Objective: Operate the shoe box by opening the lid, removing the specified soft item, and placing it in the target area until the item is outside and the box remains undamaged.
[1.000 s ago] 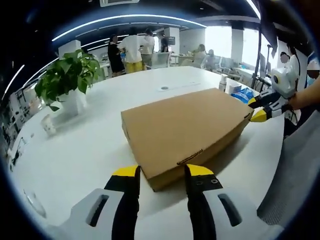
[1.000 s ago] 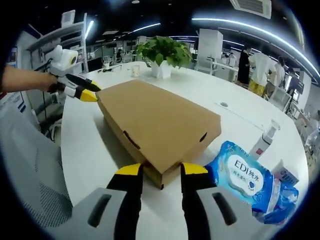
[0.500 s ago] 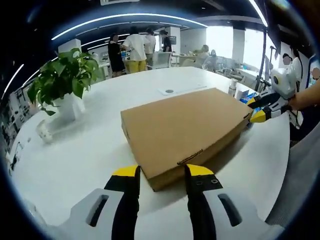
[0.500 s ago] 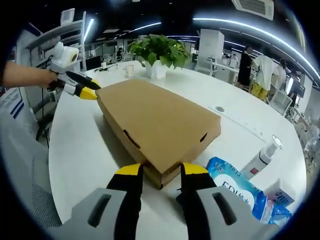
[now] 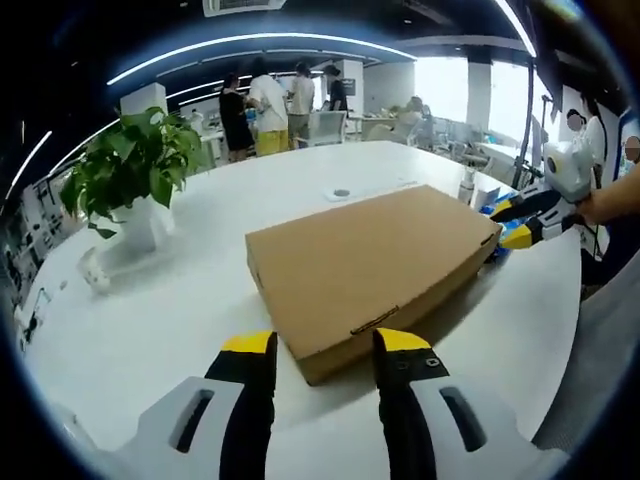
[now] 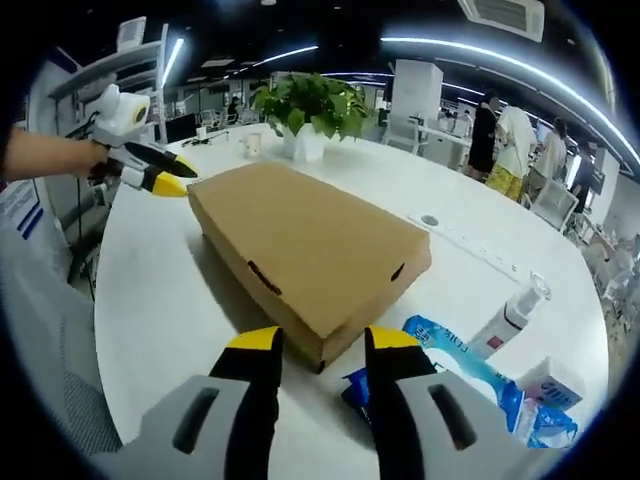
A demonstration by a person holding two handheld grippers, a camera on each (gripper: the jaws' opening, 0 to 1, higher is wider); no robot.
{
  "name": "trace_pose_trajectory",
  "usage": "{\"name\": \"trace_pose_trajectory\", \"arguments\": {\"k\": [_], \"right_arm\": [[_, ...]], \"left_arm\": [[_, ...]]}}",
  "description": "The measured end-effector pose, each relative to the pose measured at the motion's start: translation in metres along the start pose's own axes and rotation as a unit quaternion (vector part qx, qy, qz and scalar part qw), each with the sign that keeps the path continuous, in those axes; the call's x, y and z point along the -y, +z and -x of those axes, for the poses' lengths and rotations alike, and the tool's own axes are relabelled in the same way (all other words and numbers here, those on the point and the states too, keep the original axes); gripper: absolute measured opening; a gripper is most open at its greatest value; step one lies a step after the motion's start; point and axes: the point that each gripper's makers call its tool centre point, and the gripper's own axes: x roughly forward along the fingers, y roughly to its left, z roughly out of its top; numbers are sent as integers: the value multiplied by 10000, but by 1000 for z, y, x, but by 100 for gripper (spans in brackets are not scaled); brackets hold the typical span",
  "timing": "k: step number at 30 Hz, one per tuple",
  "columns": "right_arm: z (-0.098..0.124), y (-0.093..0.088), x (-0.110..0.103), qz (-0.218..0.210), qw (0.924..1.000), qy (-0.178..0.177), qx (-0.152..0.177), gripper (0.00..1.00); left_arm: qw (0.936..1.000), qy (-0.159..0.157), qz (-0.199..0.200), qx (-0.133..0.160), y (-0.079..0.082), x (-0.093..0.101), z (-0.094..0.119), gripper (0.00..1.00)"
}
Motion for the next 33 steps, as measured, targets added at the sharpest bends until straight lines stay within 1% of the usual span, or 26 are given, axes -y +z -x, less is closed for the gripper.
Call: {"name": "trace_pose_trajectory", "arguments": {"k": [1, 3, 5, 7, 8, 10, 11, 12, 14, 16, 17, 18, 21, 24, 25, 26, 27, 28, 29, 31, 33], "right_arm": [[4, 0, 0, -7, 10000, -20, 13, 30], [18, 2, 2, -76, 9998, -174, 94, 31], [35, 1, 5, -128, 9992, -343, 143, 32], [48, -1, 4, -136, 9990, -377, 185, 34], [58, -5, 7, -180, 9984, -531, 116, 36], [75, -8, 7, -274, 9975, -625, 207, 39], [82, -11, 10, -355, 9965, -730, 215, 40], [92, -15, 9, -375, 9960, -780, 230, 41], [104, -22, 11, -336, 9952, -894, 186, 44], [123, -27, 12, -425, 9934, -1042, 238, 48], [134, -31, 12, -568, 9917, -1126, 257, 50], [140, -34, 11, -582, 9917, -1117, 261, 51], [164, -43, 10, -676, 9891, -1286, 250, 58], [188, -51, 8, -674, 9868, -1449, 256, 63], [198, -55, 9, -756, 9843, -1575, 251, 65], [203, -57, 8, -845, 9834, -1587, 262, 68], [211, -59, 6, -1009, 9806, -1656, 292, 72], [216, -60, 3, -1006, 9807, -1649, 302, 75], [221, -62, 3, -992, 9798, -1712, 305, 79], [231, -65, 1, -981, 9775, -1837, 345, 84], [239, -65, 0, -963, 9744, -1979, 456, 89]], "left_arm": [[10000, 25, -47, 2, 0, 2, 5, 41], [10000, 59, -48, 18, 0, 6, 15, 42], [10000, 58, 53, 26, -2, 14, 26, 43], [10000, 52, 44, 21, -6, 21, 35, 45], [10000, 69, 28, 25, -8, 26, 43, 46], [9999, 62, 106, 49, -11, 35, 56, 47], [9998, 69, 178, 34, -13, 39, 60, 48], [9997, 67, 226, 27, -15, 45, 69, 50], [9995, 122, 284, 69, -16, 54, 82, 54], [9995, 94, 288, 113, -16, 63, 92, 56], [9994, 113, 317, 126, -16, 68, 100, 57], [9992, 125, 344, 165, -15, 72, 105, 58], [9987, 130, 402, 272, -13, 86, 121, 63], [9980, 140, 452, 414, -12, 100, 136, 70], [9979, 142, 459, 424, -13, 104, 140, 73], [9976, 178, 490, 450, -13, 108, 146, 75], [9976, 173, 476, 472, -14, 113, 150, 78], [9972, 197, 463, 546, -14, 117, 155, 81], [9972, 222, 450, 552, -15, 119, 158, 85], [9968, 364, 338, 630, -16, 121, 165, 94], [9955, 500, 402, 692, -18, 122, 170, 100]]}}
